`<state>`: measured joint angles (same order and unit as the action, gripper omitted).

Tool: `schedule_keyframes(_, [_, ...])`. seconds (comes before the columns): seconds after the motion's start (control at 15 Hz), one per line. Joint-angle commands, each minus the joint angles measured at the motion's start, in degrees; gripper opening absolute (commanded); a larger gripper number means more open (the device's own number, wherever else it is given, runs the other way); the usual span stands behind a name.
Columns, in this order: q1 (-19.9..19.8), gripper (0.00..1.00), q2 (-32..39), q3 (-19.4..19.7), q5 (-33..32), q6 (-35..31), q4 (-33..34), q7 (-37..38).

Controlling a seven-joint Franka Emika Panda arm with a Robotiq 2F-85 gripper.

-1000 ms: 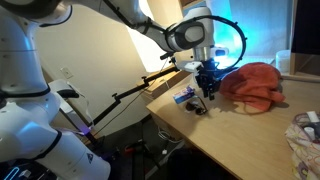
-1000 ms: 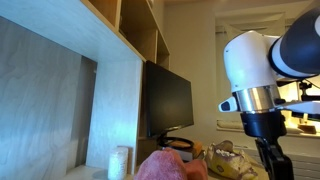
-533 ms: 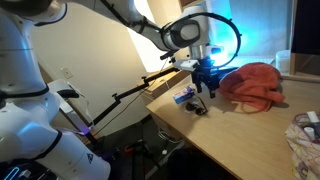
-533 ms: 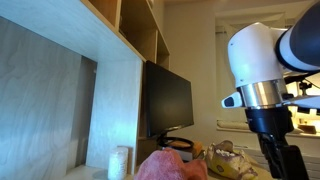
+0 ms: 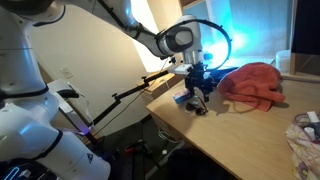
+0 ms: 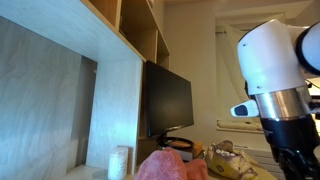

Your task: Fold the sunglasses.

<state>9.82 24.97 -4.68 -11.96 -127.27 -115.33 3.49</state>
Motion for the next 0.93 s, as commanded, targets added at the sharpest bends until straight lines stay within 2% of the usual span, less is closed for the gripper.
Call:
schedule_keyframes(0.0, [1.05, 1.0, -1.38, 0.51, -1.8, 0.56, -1.41, 1.09])
schedule_keyframes(0.07, [1.08, 1.0, -1.09, 0.44, -1.83, 0.65, -1.14, 1.0])
schedule_keyframes(0.13, [1.13, 0.93, -0.86, 0.36, -1.77, 0.79, -0.93, 0.88])
schedule_keyframes(0.2, [1.25, 0.74, -0.63, 0.35, -1.82, 0.94, -0.73, 0.88])
schedule_keyframes(0.4, [1.52, 0.61, -0.16, 0.33, -1.95, 1.0, -0.43, 0.91])
schedule_keyframes(0.87, [2.26, 0.07, 0.81, 0.48, -2.42, 1.39, 0.34, 1.36])
